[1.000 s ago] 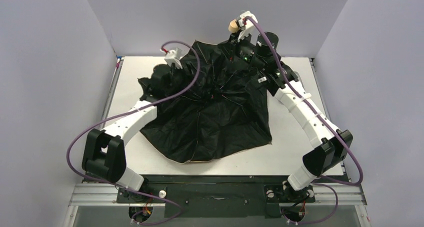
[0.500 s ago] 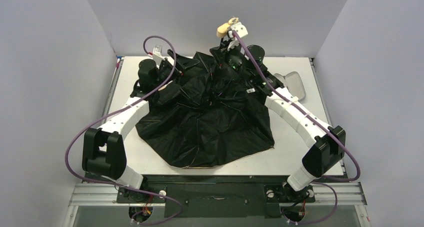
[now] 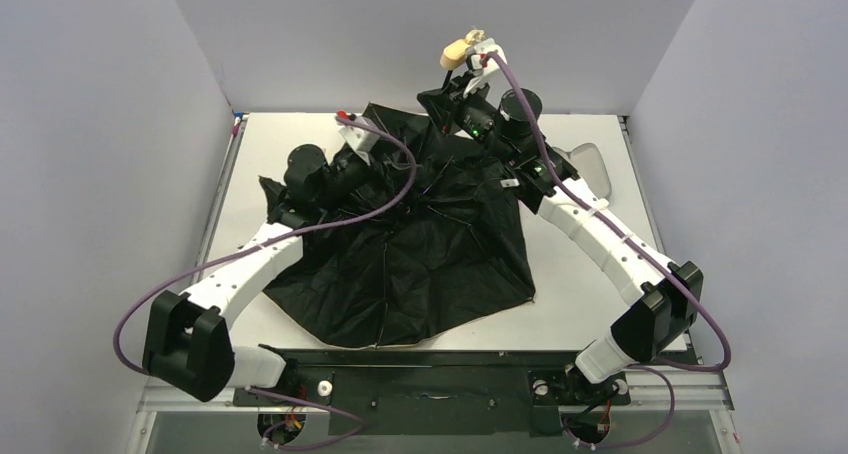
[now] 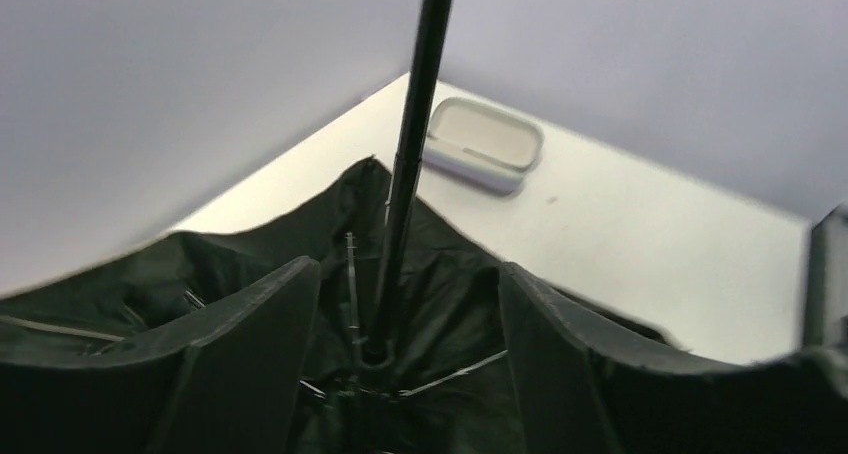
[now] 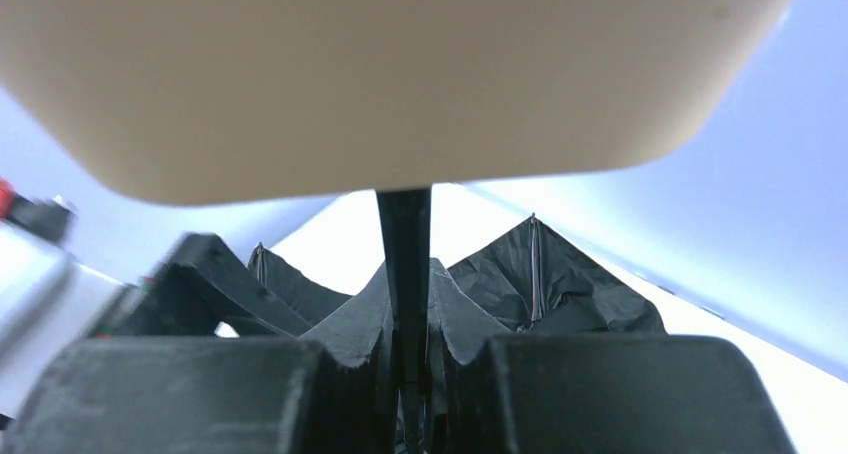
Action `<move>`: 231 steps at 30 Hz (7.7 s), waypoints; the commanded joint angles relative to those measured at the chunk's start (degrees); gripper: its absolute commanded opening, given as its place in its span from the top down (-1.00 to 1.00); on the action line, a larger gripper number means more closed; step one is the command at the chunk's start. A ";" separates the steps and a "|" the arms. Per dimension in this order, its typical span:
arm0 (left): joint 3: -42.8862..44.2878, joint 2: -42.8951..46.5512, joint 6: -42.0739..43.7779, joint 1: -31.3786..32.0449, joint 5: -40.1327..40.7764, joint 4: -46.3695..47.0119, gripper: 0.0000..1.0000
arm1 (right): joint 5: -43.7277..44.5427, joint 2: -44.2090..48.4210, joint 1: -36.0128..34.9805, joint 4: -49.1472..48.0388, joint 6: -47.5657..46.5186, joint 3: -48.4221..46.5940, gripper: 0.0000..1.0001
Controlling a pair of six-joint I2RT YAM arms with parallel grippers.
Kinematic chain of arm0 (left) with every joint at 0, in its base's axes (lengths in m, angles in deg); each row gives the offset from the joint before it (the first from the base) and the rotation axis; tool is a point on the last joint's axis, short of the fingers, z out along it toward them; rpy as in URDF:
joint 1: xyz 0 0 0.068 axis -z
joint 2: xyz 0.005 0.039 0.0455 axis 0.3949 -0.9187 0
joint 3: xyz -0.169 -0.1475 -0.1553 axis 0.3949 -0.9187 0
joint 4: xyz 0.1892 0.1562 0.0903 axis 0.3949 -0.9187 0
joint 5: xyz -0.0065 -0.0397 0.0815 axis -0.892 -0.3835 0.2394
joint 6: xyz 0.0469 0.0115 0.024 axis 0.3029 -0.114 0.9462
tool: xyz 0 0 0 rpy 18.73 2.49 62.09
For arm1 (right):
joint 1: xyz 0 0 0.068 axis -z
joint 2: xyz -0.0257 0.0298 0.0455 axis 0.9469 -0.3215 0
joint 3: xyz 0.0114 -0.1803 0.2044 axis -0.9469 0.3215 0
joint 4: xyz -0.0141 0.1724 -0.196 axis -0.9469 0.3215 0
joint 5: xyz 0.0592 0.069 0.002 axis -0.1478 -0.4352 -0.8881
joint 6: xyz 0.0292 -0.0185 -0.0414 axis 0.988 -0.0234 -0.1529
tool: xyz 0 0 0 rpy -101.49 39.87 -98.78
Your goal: Open the umbrella
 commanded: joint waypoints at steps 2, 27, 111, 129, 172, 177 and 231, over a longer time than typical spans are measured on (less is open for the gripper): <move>4.08 -6.38 25.26 2.21 -2.89 0.91 -0.16 | -2.82 4.95 0.06 -5.41 4.03 -4.07 1.00; 8.65 -14.15 33.71 1.77 -1.69 -7.57 0.50 | -4.68 5.66 0.56 -0.88 7.15 -12.58 1.00; 14.41 7.40 117.90 -8.18 -15.85 -31.84 1.00 | -21.55 12.04 4.08 61.02 -5.19 -18.22 -0.55; 16.05 4.98 126.10 -3.89 -7.73 -34.26 1.00 | -38.82 3.83 -2.81 57.35 4.99 -7.53 -0.19; 25.38 -12.22 120.64 -26.77 3.23 -9.38 0.98 | -36.83 12.93 -3.86 77.65 -18.77 9.75 1.00; 28.07 -14.31 120.82 -28.76 4.44 -9.32 0.91 | -37.01 13.94 -2.69 77.53 -18.61 10.49 1.00; 50.33 -34.55 118.42 -35.38 40.52 -9.83 0.85 | -34.01 17.02 -0.83 78.43 -20.76 14.93 1.00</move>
